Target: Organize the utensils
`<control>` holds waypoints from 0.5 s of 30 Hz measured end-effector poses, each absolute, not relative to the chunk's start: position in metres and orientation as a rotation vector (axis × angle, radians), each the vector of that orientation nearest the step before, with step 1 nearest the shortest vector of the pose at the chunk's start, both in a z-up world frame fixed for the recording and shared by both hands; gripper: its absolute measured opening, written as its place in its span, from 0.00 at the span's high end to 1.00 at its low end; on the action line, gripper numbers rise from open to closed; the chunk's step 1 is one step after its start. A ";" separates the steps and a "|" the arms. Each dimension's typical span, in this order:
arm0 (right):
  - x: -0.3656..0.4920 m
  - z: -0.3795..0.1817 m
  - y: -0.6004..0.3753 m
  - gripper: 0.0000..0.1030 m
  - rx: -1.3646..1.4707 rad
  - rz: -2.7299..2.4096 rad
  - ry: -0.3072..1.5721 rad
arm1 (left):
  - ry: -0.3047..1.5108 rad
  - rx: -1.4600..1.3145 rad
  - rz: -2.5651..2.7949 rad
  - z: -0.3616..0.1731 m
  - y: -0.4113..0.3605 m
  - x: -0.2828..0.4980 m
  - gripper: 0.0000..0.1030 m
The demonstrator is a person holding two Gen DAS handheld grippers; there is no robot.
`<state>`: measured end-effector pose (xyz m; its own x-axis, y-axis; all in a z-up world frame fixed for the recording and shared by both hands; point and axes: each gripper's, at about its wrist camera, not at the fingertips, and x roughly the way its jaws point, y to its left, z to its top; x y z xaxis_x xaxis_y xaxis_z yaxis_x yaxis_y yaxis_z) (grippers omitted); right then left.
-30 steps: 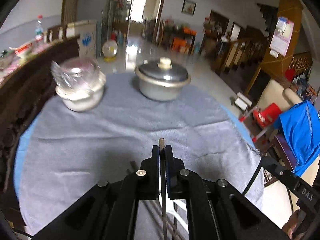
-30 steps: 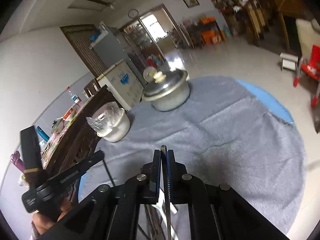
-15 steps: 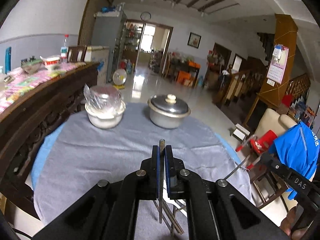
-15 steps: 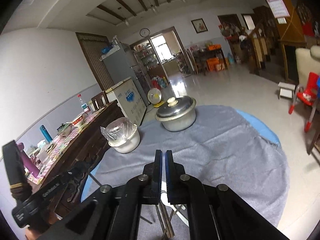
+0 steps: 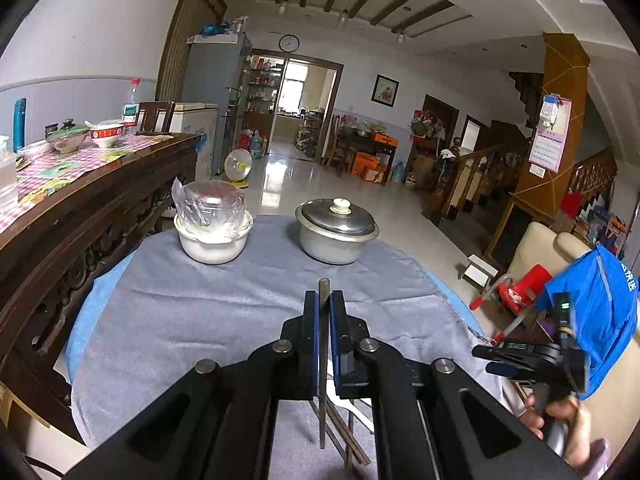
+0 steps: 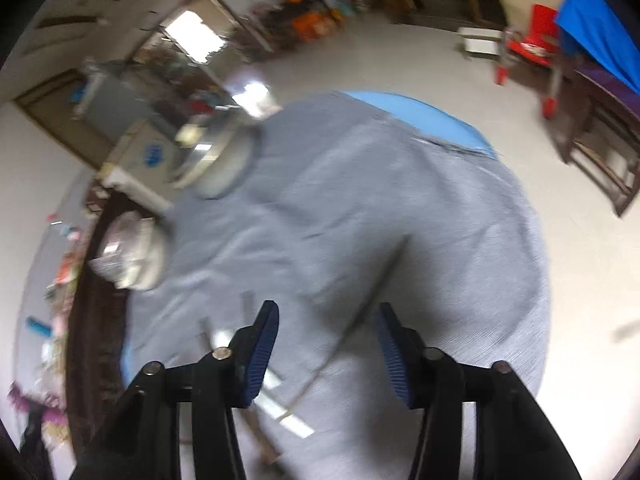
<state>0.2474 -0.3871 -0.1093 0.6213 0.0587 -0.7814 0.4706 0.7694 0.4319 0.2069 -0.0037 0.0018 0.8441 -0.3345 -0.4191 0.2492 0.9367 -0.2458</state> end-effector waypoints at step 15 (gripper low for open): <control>0.342 -0.189 -0.403 0.87 0.526 -0.613 1.105 | 0.470 -0.223 -0.299 -0.007 0.024 0.201 0.95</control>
